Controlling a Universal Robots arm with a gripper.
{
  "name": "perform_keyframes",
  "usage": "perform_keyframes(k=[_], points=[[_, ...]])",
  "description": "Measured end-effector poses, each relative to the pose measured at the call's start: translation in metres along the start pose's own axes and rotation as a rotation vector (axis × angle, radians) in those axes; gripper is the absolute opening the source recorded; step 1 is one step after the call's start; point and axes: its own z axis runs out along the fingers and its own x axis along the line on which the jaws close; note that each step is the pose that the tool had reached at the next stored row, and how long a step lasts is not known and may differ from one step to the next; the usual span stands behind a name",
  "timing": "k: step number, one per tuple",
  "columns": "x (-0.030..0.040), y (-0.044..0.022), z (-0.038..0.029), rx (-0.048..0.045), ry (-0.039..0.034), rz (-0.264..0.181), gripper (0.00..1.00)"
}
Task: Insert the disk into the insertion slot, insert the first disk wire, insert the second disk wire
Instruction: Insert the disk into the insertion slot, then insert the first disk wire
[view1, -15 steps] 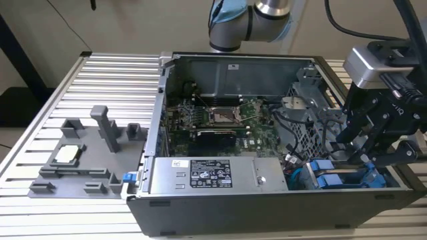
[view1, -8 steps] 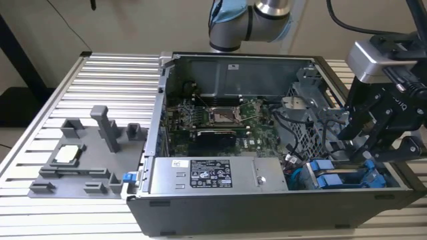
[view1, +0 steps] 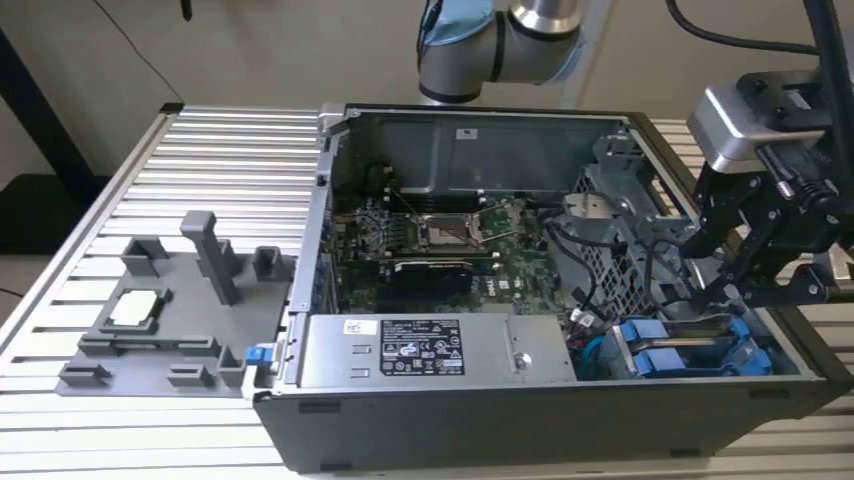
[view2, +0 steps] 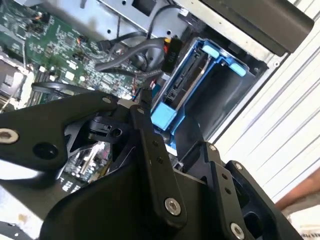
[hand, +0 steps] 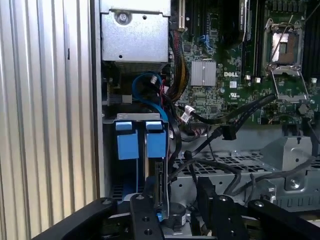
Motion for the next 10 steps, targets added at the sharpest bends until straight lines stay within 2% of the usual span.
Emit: perform_keyframes(k=[1,6,10], points=[[0.0,-0.0001,0.0,0.001,-0.0036,-0.004,0.47],[0.0,-0.0027,0.0002,-0.0064,-0.0087,-0.044,0.47],[0.0,-0.0106,0.0006,-0.009,-0.0204,-0.059,0.47]])
